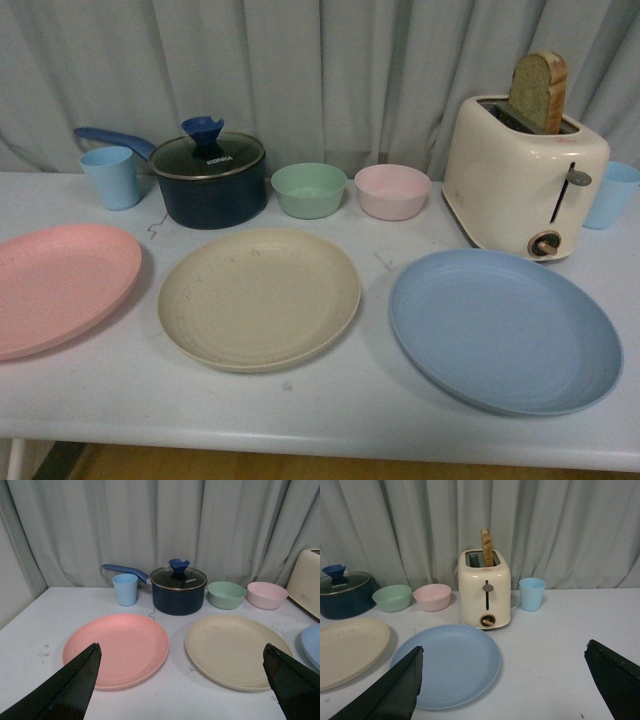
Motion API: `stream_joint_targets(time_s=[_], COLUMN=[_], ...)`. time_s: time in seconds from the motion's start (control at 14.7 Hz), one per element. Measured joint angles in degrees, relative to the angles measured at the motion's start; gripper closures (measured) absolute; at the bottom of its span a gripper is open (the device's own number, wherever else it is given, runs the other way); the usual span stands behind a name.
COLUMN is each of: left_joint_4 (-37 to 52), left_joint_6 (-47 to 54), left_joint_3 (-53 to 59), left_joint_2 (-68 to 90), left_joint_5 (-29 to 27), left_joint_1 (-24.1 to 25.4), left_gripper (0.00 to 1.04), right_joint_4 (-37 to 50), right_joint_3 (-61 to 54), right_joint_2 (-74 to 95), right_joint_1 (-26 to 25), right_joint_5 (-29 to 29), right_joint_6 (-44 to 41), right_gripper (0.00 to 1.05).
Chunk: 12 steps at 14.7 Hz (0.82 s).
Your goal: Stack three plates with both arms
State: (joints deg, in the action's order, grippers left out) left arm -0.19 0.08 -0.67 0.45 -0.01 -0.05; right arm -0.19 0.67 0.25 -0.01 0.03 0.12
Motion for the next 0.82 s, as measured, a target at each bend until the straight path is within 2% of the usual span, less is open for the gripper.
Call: stream_joint_targets(time_s=[0.68,0.82], left_joint_4=[0.0,-4.1], left_joint_6=[0.0,-1.4], left_joint_3=[0.0,-1.1], left_joint_2=[0.0,0.9], left_joint_5=[0.0,-1.2], left_joint_1=[0.0,-0.4], left_gripper=[0.07,0.07], right_joint_4=[0.0,0.0], right_joint_3=[0.0,0.0], right_joint_2=[0.0,0.0], right_joint_1=[0.0,0.0], right_joint_5=[0.0,0.0], right_joint_6=[0.0,0.0], right_gripper=[0.06,0.06])
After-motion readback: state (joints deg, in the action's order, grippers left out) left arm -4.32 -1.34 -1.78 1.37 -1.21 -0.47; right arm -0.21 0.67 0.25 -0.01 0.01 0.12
